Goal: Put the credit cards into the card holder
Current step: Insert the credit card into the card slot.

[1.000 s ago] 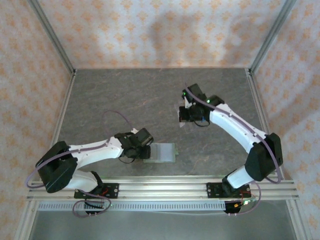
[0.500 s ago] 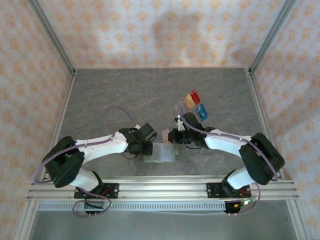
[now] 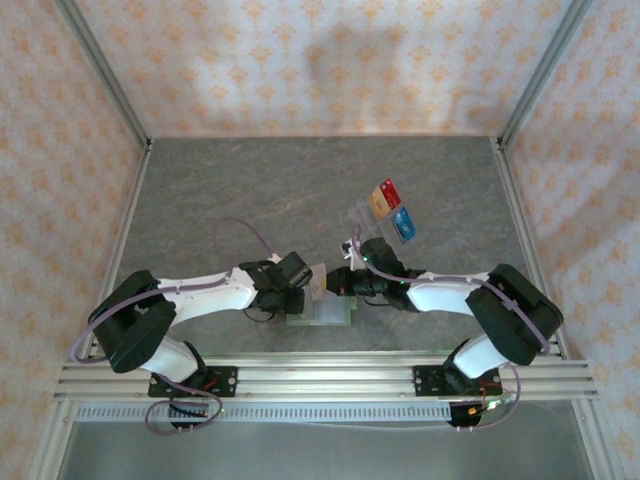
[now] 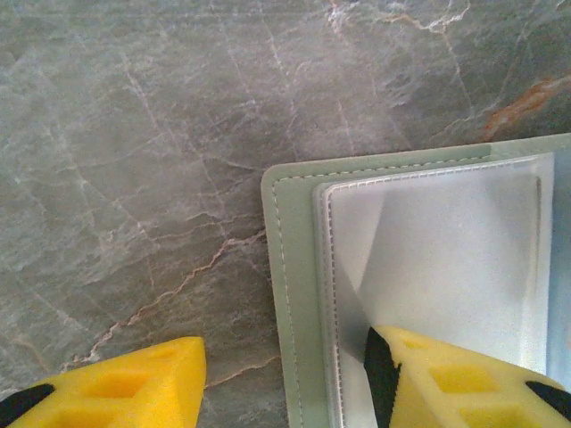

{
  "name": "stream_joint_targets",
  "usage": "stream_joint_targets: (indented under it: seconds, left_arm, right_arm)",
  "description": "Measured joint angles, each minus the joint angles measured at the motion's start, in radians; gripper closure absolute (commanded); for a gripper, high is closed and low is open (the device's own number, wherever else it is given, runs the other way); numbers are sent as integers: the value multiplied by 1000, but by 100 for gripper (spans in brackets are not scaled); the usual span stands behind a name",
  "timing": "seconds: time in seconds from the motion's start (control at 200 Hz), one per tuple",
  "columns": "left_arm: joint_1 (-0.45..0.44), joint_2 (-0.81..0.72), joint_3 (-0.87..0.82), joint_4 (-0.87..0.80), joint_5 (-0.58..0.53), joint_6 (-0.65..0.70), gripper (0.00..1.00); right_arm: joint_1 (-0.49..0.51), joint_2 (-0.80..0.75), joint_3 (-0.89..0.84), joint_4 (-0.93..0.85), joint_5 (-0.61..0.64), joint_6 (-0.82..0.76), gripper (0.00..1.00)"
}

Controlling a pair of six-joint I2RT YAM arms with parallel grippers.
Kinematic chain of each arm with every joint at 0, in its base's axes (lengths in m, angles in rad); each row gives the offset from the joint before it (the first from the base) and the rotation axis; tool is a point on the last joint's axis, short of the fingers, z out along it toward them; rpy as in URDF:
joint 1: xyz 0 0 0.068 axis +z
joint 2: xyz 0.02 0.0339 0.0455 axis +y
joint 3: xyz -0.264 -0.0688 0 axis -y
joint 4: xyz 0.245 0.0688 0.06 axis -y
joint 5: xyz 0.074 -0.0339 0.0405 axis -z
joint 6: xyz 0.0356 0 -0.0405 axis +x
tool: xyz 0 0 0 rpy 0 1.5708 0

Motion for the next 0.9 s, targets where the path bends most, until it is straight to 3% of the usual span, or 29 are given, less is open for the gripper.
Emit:
stream_joint_targets:
  seconds: [0.41,0.901]
  left_arm:
    - [0,-9,-21,31,2,-7,49]
    - [0,-20,-39,47,-3,-24,49]
  right_arm:
    - [0,63,-105,226,6,99,100]
    - [-4,134,-111,356,-24,223,100]
